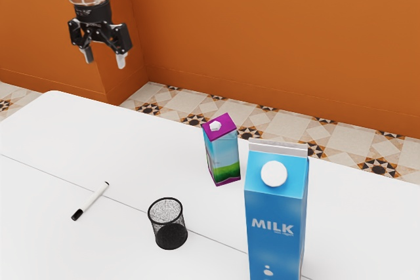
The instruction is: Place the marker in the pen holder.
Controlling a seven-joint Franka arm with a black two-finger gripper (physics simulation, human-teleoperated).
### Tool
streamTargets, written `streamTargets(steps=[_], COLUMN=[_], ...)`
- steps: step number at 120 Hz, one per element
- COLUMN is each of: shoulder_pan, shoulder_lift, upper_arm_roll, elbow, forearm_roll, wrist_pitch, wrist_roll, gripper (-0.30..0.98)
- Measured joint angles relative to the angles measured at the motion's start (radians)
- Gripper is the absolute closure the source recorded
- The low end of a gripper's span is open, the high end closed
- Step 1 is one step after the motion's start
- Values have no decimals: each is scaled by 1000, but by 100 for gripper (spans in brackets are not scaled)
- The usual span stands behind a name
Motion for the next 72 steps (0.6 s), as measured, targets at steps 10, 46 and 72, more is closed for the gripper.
streamTargets(steps=[10, 46, 72], shoulder_pan=[-1, -4, -7], shoulder_lift=[-1, -43, -20], upper_arm_roll=[1, 6, 13], elbow=[4, -354, -582], forearm_roll=[2, 1, 1], wrist_pitch=[-8, 148, 375], wrist_roll=[-1, -8, -12], gripper=[0, 0, 0])
